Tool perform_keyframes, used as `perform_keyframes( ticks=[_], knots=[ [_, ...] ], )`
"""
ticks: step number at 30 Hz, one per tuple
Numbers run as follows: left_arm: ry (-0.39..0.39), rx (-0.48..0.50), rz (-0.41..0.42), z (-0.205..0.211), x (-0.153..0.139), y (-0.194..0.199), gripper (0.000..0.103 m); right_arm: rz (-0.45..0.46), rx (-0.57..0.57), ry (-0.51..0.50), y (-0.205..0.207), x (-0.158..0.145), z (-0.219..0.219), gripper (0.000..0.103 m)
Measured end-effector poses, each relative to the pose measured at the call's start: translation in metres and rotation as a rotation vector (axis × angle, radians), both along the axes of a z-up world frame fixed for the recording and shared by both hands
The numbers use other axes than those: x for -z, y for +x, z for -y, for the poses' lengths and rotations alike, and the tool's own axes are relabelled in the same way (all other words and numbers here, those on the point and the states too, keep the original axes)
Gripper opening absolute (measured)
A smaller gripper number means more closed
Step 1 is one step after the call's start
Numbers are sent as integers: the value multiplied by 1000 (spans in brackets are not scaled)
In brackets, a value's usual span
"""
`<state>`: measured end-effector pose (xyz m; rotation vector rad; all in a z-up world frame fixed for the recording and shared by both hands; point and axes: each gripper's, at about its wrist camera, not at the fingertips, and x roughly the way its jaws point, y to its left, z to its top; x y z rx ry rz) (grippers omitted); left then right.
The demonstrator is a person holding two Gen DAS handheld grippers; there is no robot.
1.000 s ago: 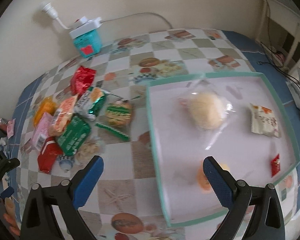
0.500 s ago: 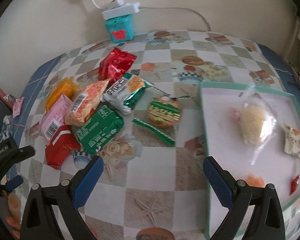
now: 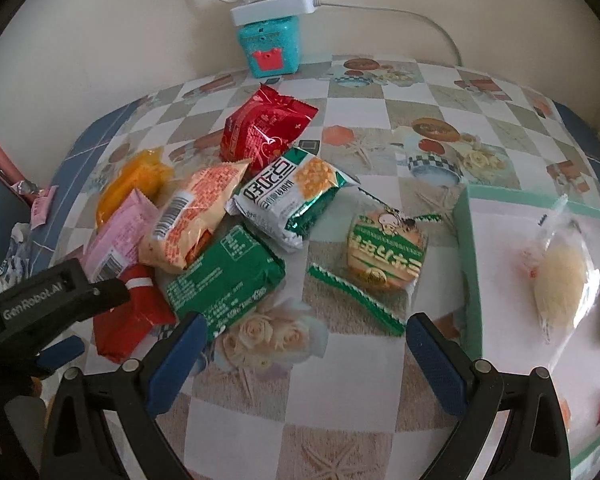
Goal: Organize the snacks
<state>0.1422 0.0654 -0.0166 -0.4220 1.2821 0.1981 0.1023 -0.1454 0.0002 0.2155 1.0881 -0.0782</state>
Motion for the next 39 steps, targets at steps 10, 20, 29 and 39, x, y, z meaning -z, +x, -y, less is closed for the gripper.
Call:
perform_keyframes(
  ticks=[10, 20, 29, 39],
  knots=[
    [-18, 38, -2, 20, 6, 12, 84, 13, -54, -4, 11, 6, -9, 101],
    [21, 43, -5, 18, 6, 13, 69, 35, -95, -14, 12, 1, -17, 101],
    [30, -1, -19, -7, 4, 3, 69, 56, -173, -32, 13, 3, -33, 99],
    [36, -45, -25, -33, 2, -3, 69, 37, -282, -115, 24, 15, -59, 86]
  ],
)
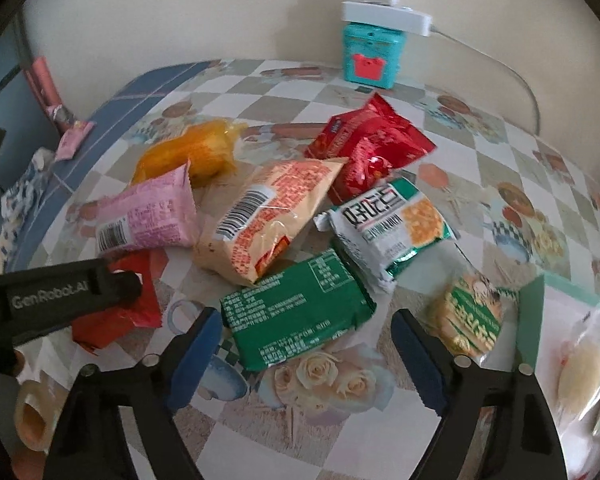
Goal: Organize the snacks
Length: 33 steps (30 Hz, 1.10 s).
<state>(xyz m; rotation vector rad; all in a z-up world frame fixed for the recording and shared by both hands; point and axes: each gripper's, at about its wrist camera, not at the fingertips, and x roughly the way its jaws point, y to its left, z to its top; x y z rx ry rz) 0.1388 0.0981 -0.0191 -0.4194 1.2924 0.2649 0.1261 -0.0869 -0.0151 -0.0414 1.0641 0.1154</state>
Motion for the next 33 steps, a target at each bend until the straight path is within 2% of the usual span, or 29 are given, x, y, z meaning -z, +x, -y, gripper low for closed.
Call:
perform_keyframes(
  ticks=[6, 9, 16, 26, 33],
  knots=[
    [0, -2, -1, -3, 1, 0, 69, -16, -56, -33, 8, 5, -8, 85],
    [-1, -4, -2, -2, 1, 0, 70, -23, -70, -58, 10, 7, -11, 78],
    [7, -5, -7, 0, 1, 2, 70, -21, -85, -71, 4, 5, -15, 72],
    [17, 22, -18, 5, 6, 2, 72, -29, -73, -69, -9, 4, -14, 72],
    [45, 49, -30, 11, 10, 1, 79, -33, -77, -113, -4, 6, -18, 77]
  ],
)
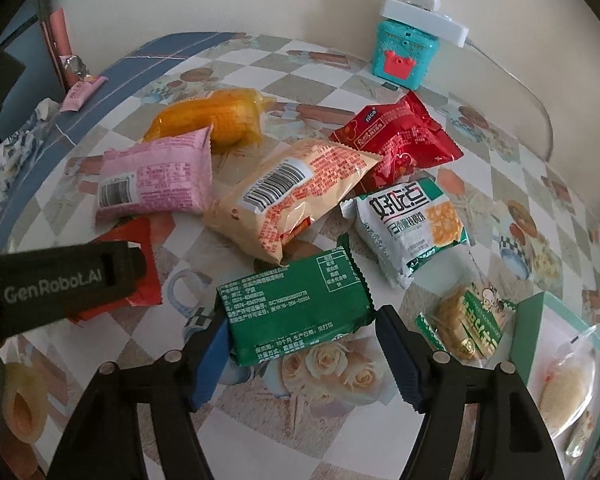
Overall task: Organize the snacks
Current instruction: 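Grasp the green pack with the right gripper while the left grasps the red box, then carry the green pack with the right gripper while the left carries the red box over the tray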
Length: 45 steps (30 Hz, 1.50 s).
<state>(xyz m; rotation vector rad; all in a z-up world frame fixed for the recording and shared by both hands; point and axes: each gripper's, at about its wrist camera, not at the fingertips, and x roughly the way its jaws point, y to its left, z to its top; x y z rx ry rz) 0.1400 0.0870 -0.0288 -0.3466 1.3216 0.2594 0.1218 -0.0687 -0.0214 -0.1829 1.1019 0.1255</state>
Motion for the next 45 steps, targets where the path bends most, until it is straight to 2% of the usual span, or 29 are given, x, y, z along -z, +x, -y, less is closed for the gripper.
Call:
perform_keyframes(
  ticks=[4, 14, 18, 22, 32, 40, 45],
  knots=[
    [13, 4, -11, 3, 2, 2, 86, -11, 14, -10, 4, 5, 3, 78],
    [11, 44, -11, 10, 7, 4, 86, -16, 39, 15, 10, 7, 7, 78],
    [22, 44, -5, 12, 6, 4, 76, -13, 40, 18, 8, 6, 7, 73],
    [21, 44, -3, 13, 3, 1, 73, -9, 39, 10, 2, 5, 5, 70],
    [19, 19, 19, 16, -16, -12, 70, -14, 102, 80, -19, -4, 16, 70],
    [31, 18, 62, 18, -40, -27, 68, 23, 141, 111, -37, -31, 26, 70],
    [13, 34, 88, 25, -50, -37, 68, 44, 165, 134, -50, -46, 35, 70]
  ],
)
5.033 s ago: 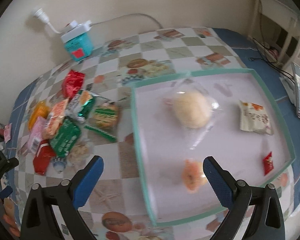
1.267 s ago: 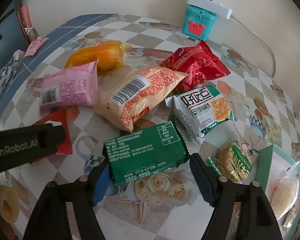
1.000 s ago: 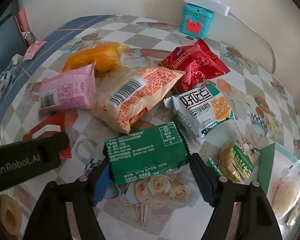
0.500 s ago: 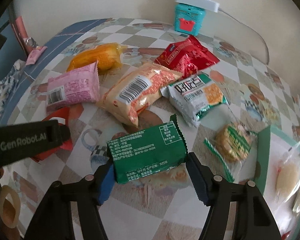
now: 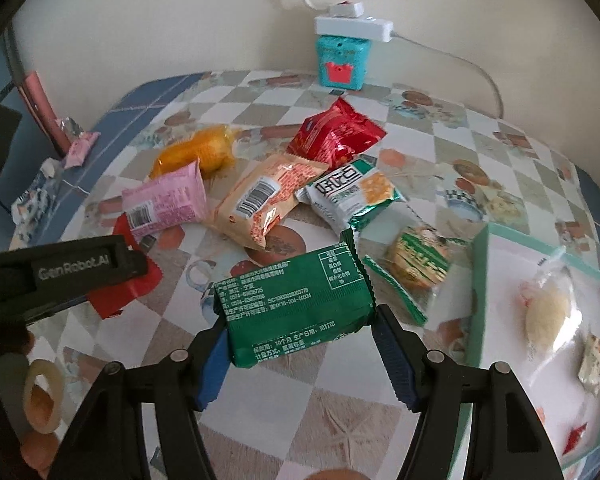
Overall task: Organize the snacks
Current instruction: 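Carry the green pack with the right gripper while the left carries the red box over the tray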
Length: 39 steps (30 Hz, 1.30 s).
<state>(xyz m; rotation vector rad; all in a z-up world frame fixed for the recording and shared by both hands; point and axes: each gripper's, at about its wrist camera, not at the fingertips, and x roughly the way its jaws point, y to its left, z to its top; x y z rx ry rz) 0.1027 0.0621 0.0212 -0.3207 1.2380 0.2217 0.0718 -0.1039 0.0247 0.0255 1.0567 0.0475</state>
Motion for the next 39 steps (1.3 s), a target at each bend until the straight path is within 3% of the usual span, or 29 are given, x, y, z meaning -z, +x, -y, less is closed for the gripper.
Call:
perform_keyframes(
  ticks=[21, 39],
  knots=[
    [31, 153, 134, 63, -51, -13, 68, 75, 206, 14, -39, -38, 84, 70],
    [62, 401, 187, 171, -68, -37, 68, 62, 586, -2, -93, -41, 231, 70]
  ],
)
